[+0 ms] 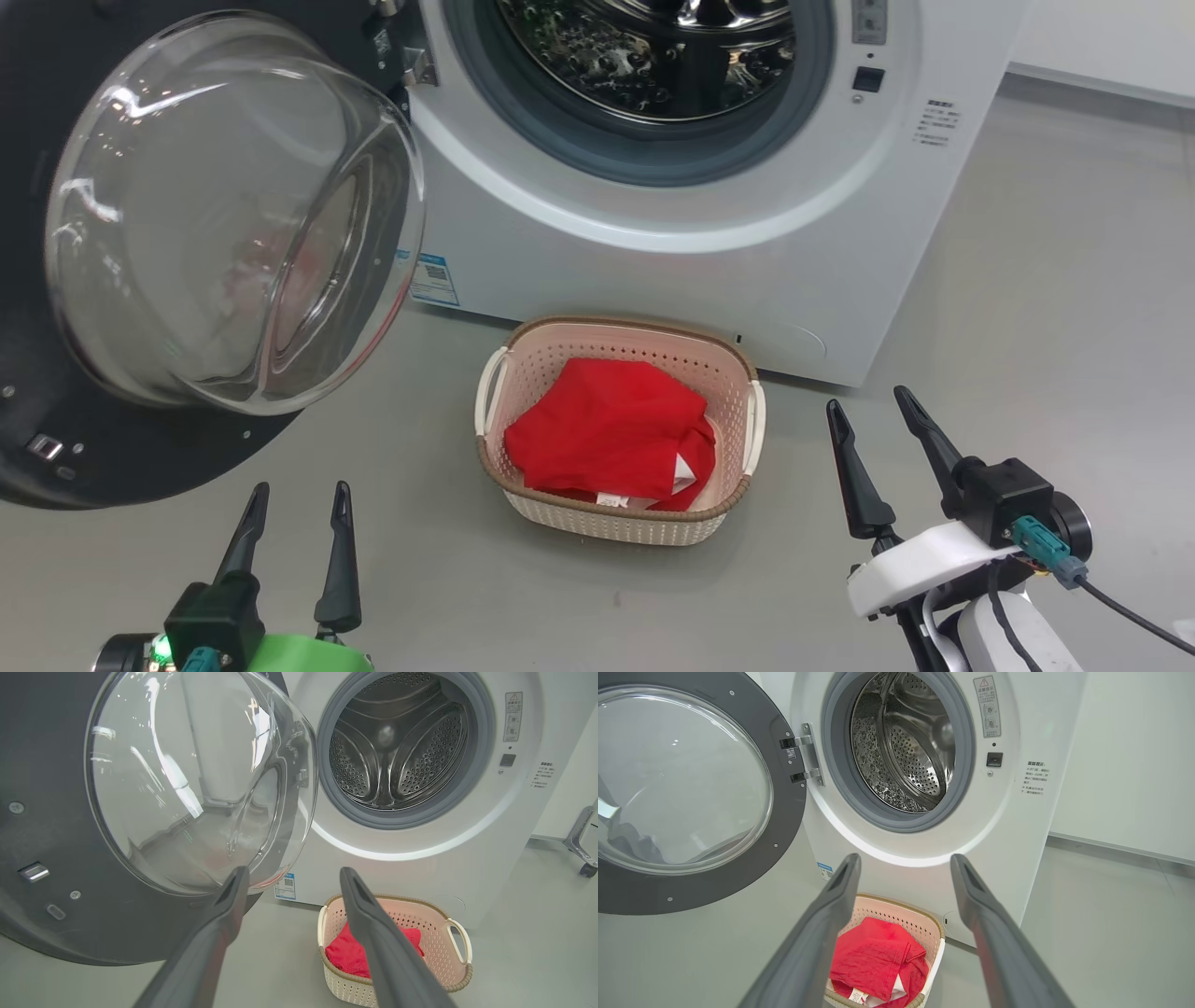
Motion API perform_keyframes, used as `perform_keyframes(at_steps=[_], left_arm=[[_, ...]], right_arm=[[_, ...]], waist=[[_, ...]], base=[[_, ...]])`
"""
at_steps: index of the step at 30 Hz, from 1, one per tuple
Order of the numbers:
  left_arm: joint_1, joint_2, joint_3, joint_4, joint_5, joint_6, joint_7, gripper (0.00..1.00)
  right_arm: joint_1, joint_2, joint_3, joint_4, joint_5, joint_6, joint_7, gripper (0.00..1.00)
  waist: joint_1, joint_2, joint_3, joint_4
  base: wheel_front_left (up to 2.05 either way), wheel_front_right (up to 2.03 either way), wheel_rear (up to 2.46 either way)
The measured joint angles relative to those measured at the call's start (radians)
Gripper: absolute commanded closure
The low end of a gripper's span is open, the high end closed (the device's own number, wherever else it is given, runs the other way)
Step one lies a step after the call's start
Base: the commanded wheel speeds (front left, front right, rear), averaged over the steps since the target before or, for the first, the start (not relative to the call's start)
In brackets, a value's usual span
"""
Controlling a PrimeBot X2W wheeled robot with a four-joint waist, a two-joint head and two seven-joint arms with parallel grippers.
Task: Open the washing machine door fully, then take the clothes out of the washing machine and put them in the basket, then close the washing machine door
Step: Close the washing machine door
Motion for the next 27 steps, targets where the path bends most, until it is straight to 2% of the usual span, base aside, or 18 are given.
perform_keyframes(at_steps=[12, 27], left_arm=[[0.002, -0.001, 0.014, 0.009, -0.003, 0.006, -0.01, 0.0], [0.022, -0.001, 0.02, 0.005, -0.004, 0.013, -0.018, 0.0]], right_arm=[[0.002, 0.001, 0.029, 0.015, -0.001, 0.011, 0.0, 0.0], [0.002, 0.002, 0.037, 0.028, -0.005, 0.018, 0.0, 0.0]], waist=[[0.0, 0.0, -0.013, 0.108], [0.0, 0.0, -0.026, 0.124]], base=[[0.0, 0.0, 0.0], [0.0, 0.0, 0.0]])
